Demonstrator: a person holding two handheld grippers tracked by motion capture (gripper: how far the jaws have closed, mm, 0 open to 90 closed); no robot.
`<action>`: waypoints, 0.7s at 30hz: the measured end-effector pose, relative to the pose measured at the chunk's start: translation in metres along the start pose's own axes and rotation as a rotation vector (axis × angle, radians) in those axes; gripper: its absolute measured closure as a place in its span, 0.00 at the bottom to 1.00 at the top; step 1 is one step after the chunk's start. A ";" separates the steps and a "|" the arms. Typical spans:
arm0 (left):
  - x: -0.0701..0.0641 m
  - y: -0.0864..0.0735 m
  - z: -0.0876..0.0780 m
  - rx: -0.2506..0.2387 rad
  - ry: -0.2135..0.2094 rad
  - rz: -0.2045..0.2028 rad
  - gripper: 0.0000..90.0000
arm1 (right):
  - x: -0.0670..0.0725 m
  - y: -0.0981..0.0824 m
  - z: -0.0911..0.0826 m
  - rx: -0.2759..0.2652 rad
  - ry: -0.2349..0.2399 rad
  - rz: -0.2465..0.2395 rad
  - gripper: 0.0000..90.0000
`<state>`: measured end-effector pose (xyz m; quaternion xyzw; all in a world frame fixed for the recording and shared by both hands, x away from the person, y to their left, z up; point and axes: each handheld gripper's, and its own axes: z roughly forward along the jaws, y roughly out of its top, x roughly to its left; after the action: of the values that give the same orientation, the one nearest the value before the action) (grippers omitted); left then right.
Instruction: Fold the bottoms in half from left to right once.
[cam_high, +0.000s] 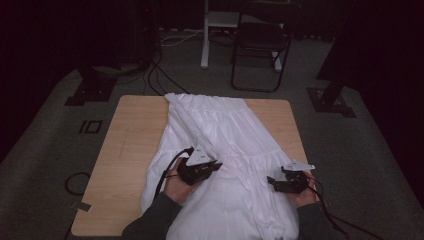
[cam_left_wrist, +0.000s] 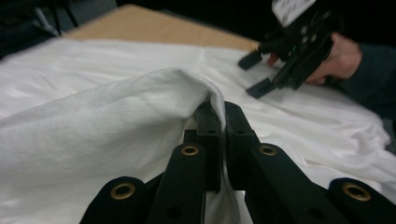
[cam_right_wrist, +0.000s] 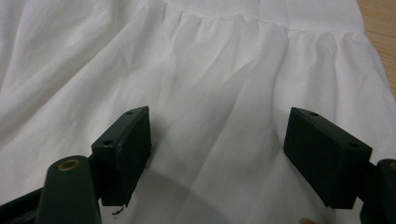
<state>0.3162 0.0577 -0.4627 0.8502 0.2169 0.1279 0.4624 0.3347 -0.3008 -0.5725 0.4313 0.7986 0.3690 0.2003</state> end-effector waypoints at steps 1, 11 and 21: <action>0.001 -0.004 0.007 0.008 -0.009 -0.014 0.97 | 0.000 0.001 -0.001 0.005 -0.004 0.003 0.31; 0.016 -0.020 -0.012 0.016 0.066 -0.068 0.58 | 0.047 0.041 -0.023 -0.035 0.002 -0.099 0.44; 0.055 -0.075 -0.070 0.086 0.313 -0.160 0.58 | 0.105 0.097 -0.021 -0.116 0.108 -0.117 0.56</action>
<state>0.3166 0.1717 -0.4874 0.8189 0.3583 0.2121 0.3951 0.3166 -0.1867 -0.4850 0.3511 0.8094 0.4248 0.2030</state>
